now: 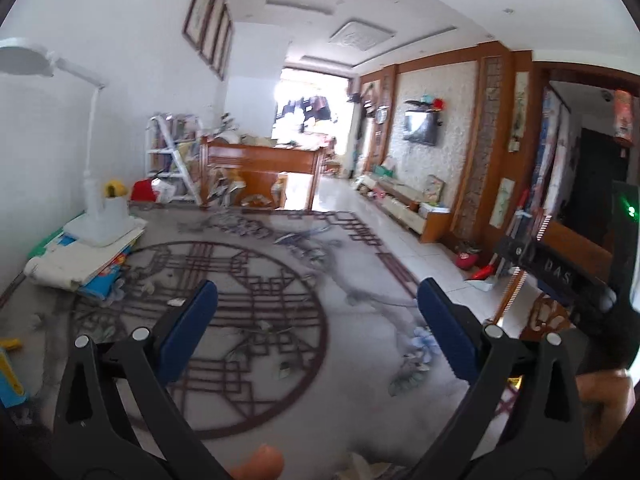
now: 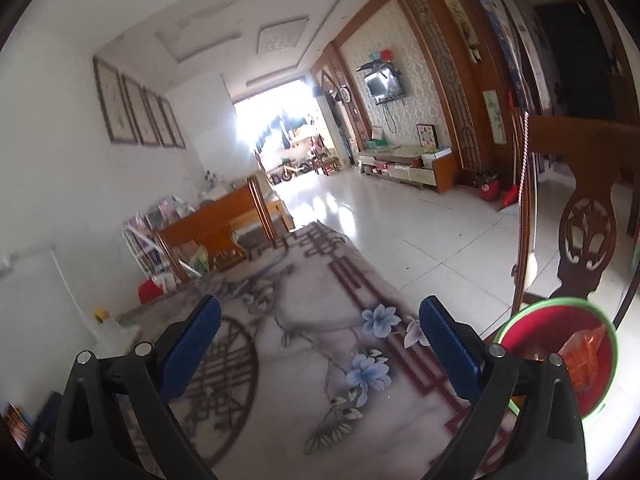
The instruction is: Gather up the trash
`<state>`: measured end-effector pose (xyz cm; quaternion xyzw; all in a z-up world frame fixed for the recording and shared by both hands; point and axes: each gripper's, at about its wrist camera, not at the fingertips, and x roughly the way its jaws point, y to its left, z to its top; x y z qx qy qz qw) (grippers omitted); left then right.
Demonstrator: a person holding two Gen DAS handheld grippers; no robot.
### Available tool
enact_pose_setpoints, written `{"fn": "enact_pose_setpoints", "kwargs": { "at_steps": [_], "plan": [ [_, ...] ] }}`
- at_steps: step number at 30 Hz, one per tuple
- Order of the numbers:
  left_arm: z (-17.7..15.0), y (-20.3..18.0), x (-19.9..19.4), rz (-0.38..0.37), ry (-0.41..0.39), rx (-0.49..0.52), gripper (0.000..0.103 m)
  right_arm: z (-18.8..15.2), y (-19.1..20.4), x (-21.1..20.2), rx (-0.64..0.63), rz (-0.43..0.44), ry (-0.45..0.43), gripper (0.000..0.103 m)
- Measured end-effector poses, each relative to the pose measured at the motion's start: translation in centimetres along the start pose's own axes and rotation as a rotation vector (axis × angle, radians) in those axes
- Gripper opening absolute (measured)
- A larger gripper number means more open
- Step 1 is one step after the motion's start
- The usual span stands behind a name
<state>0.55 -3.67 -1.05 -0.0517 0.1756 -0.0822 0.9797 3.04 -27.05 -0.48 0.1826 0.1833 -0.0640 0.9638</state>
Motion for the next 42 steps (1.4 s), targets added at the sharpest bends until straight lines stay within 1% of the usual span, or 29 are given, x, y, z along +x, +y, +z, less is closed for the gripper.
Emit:
{"fn": "enact_pose_setpoints", "kwargs": {
  "at_steps": [2, 4, 5, 8, 11, 14, 17, 23, 42],
  "plan": [
    [-0.1, 0.3, -0.4, 0.007, 0.007, -0.010, 0.098, -0.5, 1.1, 0.4, -0.083, -0.009, 0.007, 0.095],
    [-0.1, 0.3, -0.4, -0.011, 0.024, 0.000, 0.098, -1.4, 1.9, 0.2, -0.148, -0.011, 0.009, 0.095],
    [-0.2, 0.2, -0.3, -0.030, 0.045, 0.013, 0.098, -1.5, 2.1, 0.2, -0.167, -0.013, 0.010, 0.095],
    [-0.5, 0.0, -0.1, -0.053, 0.082, 0.016, 0.098, -2.3, 2.2, 0.2, -0.183, -0.012, 0.019, 0.095],
    [-0.8, 0.1, 0.1, -0.068, 0.115, -0.006, 0.098, -2.5, 2.0, 0.5, -0.194, -0.025, 0.033, 0.095],
    [-1.1, 0.5, 0.7, -0.053, 0.145, -0.023, 0.098, -2.6, 1.7, 0.8, -0.185, -0.034, 0.043, 0.095],
    [-1.4, 0.6, 0.9, -0.037, 0.154, -0.027, 0.098, -2.7, 1.7, 0.8, -0.183, -0.036, 0.055, 0.095],
    [-1.5, 0.6, 1.0, -0.041, 0.165, -0.029, 0.098, -3.0, 2.3, 0.7, -0.226, -0.035, 0.046, 0.095],
    [-1.6, 0.7, 1.2, -0.035, 0.174, -0.025, 0.098, -3.2, 2.4, 1.0, -0.256, -0.034, 0.067, 0.095]
  ]
}}
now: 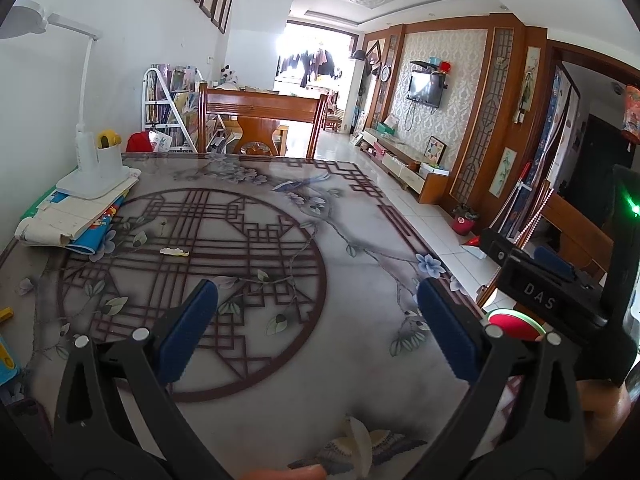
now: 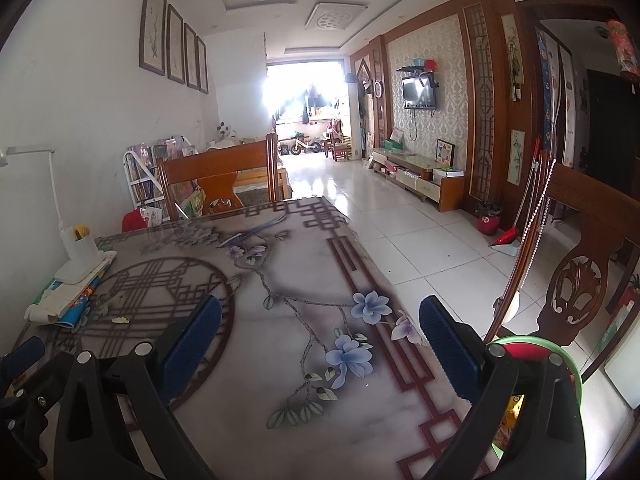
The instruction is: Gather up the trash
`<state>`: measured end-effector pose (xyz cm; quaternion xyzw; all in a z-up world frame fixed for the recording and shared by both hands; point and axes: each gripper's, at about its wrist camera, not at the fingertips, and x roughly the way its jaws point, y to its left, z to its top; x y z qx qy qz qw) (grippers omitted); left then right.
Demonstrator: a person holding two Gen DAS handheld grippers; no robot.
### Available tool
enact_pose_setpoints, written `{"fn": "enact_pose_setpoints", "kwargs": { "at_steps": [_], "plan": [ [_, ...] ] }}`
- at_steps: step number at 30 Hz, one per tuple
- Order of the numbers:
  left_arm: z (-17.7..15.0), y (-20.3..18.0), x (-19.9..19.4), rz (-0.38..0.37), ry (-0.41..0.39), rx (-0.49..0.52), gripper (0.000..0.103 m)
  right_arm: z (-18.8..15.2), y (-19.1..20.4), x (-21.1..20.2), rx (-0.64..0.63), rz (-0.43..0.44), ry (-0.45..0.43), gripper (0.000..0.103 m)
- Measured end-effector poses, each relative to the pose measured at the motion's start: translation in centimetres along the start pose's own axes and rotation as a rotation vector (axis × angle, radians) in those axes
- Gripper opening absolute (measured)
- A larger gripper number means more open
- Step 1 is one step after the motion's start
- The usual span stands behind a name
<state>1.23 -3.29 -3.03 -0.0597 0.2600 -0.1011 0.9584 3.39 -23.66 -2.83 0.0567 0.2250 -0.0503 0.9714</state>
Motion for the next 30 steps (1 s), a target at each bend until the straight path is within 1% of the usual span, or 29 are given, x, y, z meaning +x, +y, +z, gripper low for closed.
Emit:
{"fn": "enact_pose_setpoints", "kwargs": {
  "at_steps": [7, 18, 22, 24, 25, 26, 28, 30],
  "plan": [
    [-0.2, 0.6, 0.4, -0.002, 0.019, -0.026, 0.098, -0.2, 0.1, 0.3, -0.018, 0.005, 0.019, 0.095],
    [-0.4, 0.5, 0.5, 0.000, 0.034, -0.026, 0.098, -0.8, 0.6, 1.1, -0.055, 0.022, 0.064, 0.095],
    [-0.5, 0.4, 0.5, -0.009, 0.035, -0.023, 0.098, -1.0, 1.0, 1.3, -0.072, 0.031, 0.074, 0.095],
    [-0.4, 0.2, 0.5, 0.003, 0.034, -0.015, 0.098, -1.3, 1.2, 1.7, -0.080, 0.042, 0.098, 0.095],
    [-0.4, 0.1, 0.5, 0.024, 0.032, -0.012, 0.098, -1.5, 1.4, 2.2, -0.086, 0.047, 0.117, 0.095],
    [-0.4, 0.2, 0.6, 0.043, 0.030, -0.009, 0.098, -1.9, 1.6, 2.9, -0.093, 0.047, 0.143, 0.095],
    [-0.3, 0.4, 0.6, 0.051, 0.026, -0.002, 0.098, -2.9, 1.9, 4.6, -0.113, 0.036, 0.193, 0.095],
    [-0.2, 0.6, 0.5, 0.066, 0.019, -0.003, 0.098, -4.5, 2.5, 6.9, -0.181, 0.024, 0.264, 0.095]
  ]
}}
